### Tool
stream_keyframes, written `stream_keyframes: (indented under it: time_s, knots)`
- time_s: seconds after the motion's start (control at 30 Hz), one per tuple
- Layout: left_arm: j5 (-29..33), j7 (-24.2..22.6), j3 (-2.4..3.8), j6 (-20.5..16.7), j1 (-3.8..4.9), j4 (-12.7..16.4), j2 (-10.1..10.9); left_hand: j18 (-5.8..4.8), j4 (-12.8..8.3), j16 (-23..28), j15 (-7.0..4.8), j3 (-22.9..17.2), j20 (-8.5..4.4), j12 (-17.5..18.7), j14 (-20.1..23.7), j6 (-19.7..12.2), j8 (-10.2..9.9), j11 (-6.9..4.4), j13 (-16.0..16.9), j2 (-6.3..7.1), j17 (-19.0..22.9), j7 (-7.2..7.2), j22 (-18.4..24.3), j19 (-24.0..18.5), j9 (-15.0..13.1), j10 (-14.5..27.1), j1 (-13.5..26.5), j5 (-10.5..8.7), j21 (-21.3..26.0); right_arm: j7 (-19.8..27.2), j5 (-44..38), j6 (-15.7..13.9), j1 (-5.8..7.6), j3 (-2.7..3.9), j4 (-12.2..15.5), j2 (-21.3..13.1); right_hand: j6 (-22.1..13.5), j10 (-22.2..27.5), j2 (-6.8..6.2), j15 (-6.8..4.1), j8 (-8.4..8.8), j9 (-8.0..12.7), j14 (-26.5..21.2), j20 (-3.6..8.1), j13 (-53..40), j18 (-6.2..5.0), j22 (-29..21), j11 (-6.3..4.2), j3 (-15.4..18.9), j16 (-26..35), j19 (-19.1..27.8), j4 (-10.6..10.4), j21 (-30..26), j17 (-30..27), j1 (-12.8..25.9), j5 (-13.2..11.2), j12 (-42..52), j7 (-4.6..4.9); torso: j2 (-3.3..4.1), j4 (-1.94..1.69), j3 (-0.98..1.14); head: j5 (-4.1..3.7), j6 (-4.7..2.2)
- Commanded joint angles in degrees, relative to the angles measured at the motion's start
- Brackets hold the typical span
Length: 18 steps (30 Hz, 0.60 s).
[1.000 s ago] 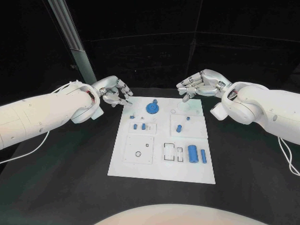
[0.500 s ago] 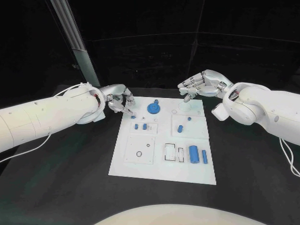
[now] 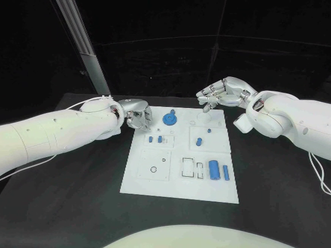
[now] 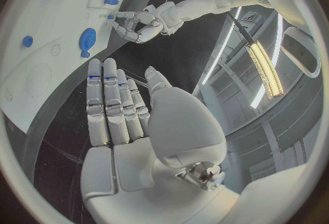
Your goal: Assemble the parts on the task board
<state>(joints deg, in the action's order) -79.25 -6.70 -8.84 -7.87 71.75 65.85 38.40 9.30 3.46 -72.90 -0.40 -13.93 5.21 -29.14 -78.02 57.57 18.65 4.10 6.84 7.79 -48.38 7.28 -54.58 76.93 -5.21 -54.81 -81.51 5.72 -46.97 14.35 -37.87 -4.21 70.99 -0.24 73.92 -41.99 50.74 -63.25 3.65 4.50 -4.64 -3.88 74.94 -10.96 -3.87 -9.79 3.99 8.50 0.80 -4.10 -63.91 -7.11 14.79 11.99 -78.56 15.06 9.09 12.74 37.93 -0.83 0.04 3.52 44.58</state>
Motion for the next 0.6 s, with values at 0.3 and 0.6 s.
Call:
stream_keyframes:
  time_s: [0.3, 0.6]
  knots:
    - [-5.27, 4.41, -0.03, 2.50, -0.24, -0.83, -0.88, -1.21, -0.35, -0.50, -0.18, -2.66, -0.05, 2.81, -1.24, 1.36, -1.49, 0.03, -1.42, -0.04, -1.10, 0.14, -1.58, 1.22, 0.92, -2.06, -1.29, 0.32, -1.77, 0.30, -0.08, -0.07, 0.11, 0.03, -0.03, 0.07, -0.28, 0.41, 0.34, 0.40, -0.24, -0.01, -0.07, 0.01, 0.03, -0.73, -0.06, 0.17, -0.18, 0.21, -0.22, -0.11, -0.22, -0.06, 0.12, 0.28, 0.17, 0.17, 0.01, 0.03, 0.01, -0.08, -0.03]
    - [-5.95, 5.76, -0.04, 2.97, -0.31, -1.07, -1.08, -1.24, -0.34, -0.38, -0.05, -3.53, 0.01, 4.16, -1.27, 1.41, -2.42, 0.22, -2.01, 0.55, -0.92, 0.37, -1.73, 1.29, 1.28, -2.48, -1.06, 0.23, -1.79, 0.29, -0.09, -0.08, 0.11, 0.03, -0.02, 0.08, -0.28, 0.41, 0.34, 0.40, -0.24, -0.01, -0.07, 0.01, 0.03, -0.73, -0.06, 0.17, -0.18, 0.21, -0.22, -0.11, -0.22, -0.06, 0.12, 0.28, 0.17, 0.17, 0.00, -0.05, 0.02, -0.16, 0.05]
